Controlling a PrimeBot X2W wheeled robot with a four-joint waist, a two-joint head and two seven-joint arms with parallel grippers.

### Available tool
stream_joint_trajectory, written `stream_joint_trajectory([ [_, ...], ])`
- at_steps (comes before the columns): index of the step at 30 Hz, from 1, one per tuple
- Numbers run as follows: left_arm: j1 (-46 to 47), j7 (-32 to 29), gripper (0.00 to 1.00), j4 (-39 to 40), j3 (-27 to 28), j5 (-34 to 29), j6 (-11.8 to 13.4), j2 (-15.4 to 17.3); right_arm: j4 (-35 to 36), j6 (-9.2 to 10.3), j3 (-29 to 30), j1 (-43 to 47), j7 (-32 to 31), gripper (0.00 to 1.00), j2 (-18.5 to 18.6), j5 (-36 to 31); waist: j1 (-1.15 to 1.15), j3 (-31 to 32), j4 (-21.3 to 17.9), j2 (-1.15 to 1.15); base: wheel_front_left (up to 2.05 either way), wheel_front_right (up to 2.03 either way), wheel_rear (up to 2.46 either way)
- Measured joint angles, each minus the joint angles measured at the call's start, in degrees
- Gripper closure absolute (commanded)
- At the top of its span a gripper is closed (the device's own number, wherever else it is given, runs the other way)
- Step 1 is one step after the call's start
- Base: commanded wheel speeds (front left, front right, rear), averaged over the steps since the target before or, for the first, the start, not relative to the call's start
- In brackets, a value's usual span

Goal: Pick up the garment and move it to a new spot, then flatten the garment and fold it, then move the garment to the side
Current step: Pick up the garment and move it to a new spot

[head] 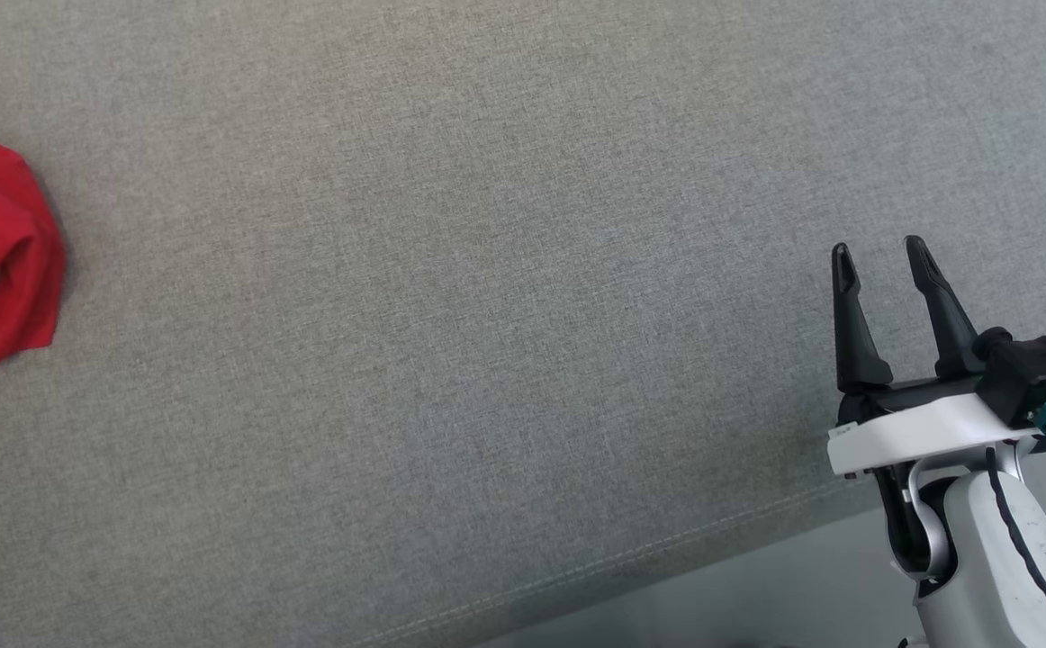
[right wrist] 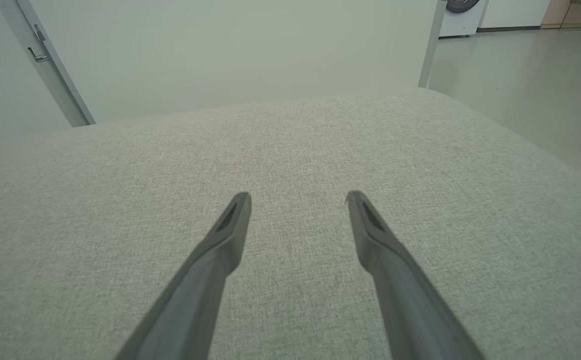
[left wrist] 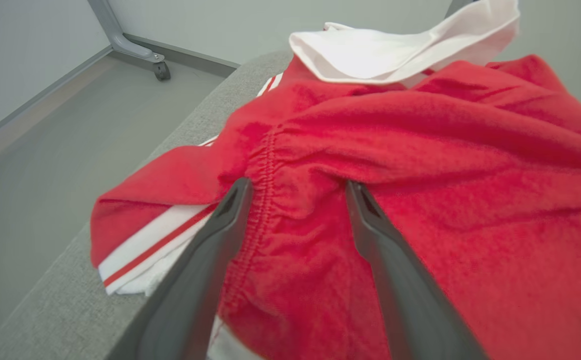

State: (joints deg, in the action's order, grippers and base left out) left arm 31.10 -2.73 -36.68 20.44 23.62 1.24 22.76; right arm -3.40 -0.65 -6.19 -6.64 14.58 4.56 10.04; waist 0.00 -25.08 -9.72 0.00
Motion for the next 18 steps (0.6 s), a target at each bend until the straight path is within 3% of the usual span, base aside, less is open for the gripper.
stream_joint_trajectory([
  [1, 0.2, 0.0, 0.53, -0.3, 0.0, 0.0, -0.2, 0.1, 0.0, 0.0, 0.1, 0.0, 0.0, 0.0, -0.1, 0.0, 0.0, -0.2, -0.1, 0.0, 0.0, 0.0, 0.0],
  [2, 0.5, 0.0, 0.57, -0.7, -0.1, 0.2, -0.3, 0.1, 0.0, 0.0, 0.2, 0.0, 0.0, 0.0, -0.2, 0.0, 0.0, -0.5, -0.2, 0.0, 0.0, 0.0, 0.0],
  [3, 0.8, 0.1, 0.83, -1.3, -0.2, 0.3, -0.6, 0.1, 0.0, 0.0, 0.4, -0.1, 0.0, 0.0, -0.2, 0.0, 0.0, -0.6, -0.3, 0.0, 0.0, 0.0, 0.0],
  [4, 1.1, 0.1, 1.0, -1.6, -0.2, 0.3, -0.8, 0.1, 0.0, 0.01, 0.6, -0.1, 0.0, 0.0, -0.2, 0.0, 0.0, -0.8, -0.3, 0.0, 0.0, 0.0, 0.0],
  [12, 2.4, 3.7, 1.0, -2.5, -0.7, 0.8, -2.1, -1.0, -0.1, 0.01, 1.4, -0.5, 0.0, 0.0, -0.6, 0.0, 0.0, -0.6, -0.1, 0.0, 0.0, 0.0, 0.0],
  [18, 3.0, 7.7, 1.0, 1.2, -3.8, 0.8, -5.7, -4.5, -0.3, 0.07, 2.2, -0.5, 0.0, 0.0, -0.8, 0.1, 0.0, 0.6, 0.9, 0.0, 0.0, 0.0, 0.0],
])
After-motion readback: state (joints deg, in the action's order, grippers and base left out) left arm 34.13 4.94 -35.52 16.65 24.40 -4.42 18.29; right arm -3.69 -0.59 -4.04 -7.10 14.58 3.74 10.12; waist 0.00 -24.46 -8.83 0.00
